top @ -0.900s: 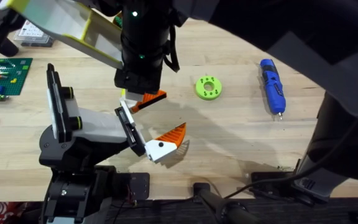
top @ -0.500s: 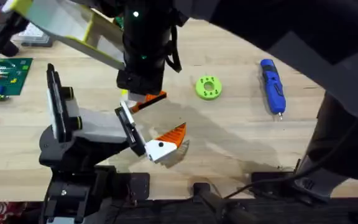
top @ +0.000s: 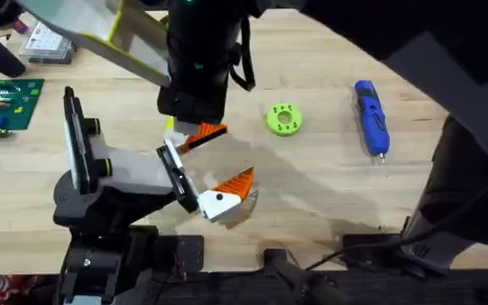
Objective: Pick up the gripper from the table and insert it into the empty holder that is missing its gripper. Then pick up a screw, insert it into the mounting hole, and use the screwdriver to tighten it. Finally, clean up the table by picking up the vegetable and placing it into the bucket.
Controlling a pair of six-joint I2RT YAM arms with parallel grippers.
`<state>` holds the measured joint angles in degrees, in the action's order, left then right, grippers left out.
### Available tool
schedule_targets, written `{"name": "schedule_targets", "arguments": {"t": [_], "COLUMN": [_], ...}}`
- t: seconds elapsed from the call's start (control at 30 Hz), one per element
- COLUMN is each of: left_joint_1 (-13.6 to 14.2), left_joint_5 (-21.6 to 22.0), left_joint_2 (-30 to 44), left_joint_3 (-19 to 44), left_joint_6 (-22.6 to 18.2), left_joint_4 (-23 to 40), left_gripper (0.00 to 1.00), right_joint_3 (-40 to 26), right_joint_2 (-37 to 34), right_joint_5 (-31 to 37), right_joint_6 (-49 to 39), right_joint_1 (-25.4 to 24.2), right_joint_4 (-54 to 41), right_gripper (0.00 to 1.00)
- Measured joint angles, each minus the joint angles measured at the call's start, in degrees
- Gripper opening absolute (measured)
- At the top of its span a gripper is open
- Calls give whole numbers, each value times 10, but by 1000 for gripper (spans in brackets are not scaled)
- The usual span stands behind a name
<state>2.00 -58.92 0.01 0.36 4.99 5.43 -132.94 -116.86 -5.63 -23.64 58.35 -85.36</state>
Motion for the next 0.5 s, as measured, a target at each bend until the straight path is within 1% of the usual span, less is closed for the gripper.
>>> {"name": "schedule_targets", "arguments": {"t": [0.5], "left_joint_1": [0], "left_joint_5": [0], "left_joint_2": [0], "left_joint_3": [0], "left_joint_6": [0], "left_joint_4": [0], "left_gripper": [986], "right_joint_3": [0], "right_joint_2": [0], "right_joint_5": [0], "right_joint_6": [0], "right_joint_1": [0], "right_joint_4": [-4], "right_gripper": [11]}}
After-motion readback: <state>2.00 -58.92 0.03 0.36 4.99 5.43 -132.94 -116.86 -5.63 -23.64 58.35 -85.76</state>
